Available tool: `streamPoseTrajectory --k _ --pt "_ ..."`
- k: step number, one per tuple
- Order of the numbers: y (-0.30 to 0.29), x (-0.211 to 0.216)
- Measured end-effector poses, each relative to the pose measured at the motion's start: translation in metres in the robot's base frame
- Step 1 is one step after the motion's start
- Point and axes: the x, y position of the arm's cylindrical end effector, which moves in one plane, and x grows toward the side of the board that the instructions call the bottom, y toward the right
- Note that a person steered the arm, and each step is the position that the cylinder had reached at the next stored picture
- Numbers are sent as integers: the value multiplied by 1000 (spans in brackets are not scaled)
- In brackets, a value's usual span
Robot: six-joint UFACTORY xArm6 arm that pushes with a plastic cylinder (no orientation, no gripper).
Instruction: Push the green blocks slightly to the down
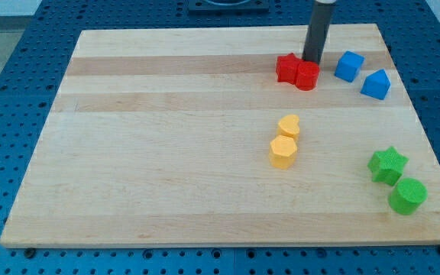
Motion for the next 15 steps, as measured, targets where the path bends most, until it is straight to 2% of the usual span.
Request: streamPoseTrajectory --k 1,3,6,8,11,13,15 --pt "3 -7" --pt "76 -11" --pt "78 11" --pt "54 18" --pt "50 118" --pt "60 144" --pt "62 189"
